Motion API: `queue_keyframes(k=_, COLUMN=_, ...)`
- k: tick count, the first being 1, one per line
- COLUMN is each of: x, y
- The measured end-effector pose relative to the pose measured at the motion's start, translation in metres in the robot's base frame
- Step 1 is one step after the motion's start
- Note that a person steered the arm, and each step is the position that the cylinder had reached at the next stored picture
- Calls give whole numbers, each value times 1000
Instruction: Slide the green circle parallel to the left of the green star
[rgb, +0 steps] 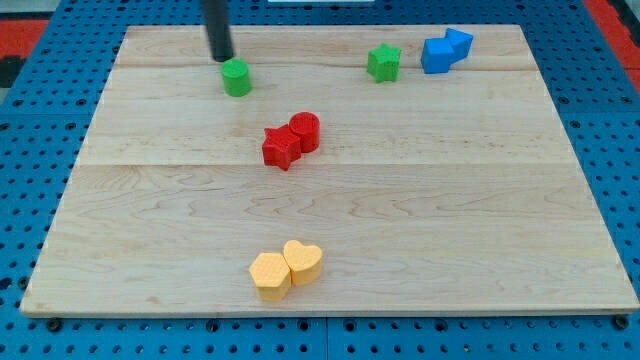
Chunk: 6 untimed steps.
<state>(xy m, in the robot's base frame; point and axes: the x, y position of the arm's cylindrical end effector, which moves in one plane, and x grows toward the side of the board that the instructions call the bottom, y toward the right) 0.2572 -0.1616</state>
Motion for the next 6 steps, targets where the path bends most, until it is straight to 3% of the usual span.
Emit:
queue_keyframes(k=1, x=19, y=-31)
queue_keyframes(k=2, x=12, y=35)
queue_keyframes(k=4, x=42, y=8)
queue_keyframes(k=5, x=52, y=35)
queue_keyframes(k=6, x=-8, y=101)
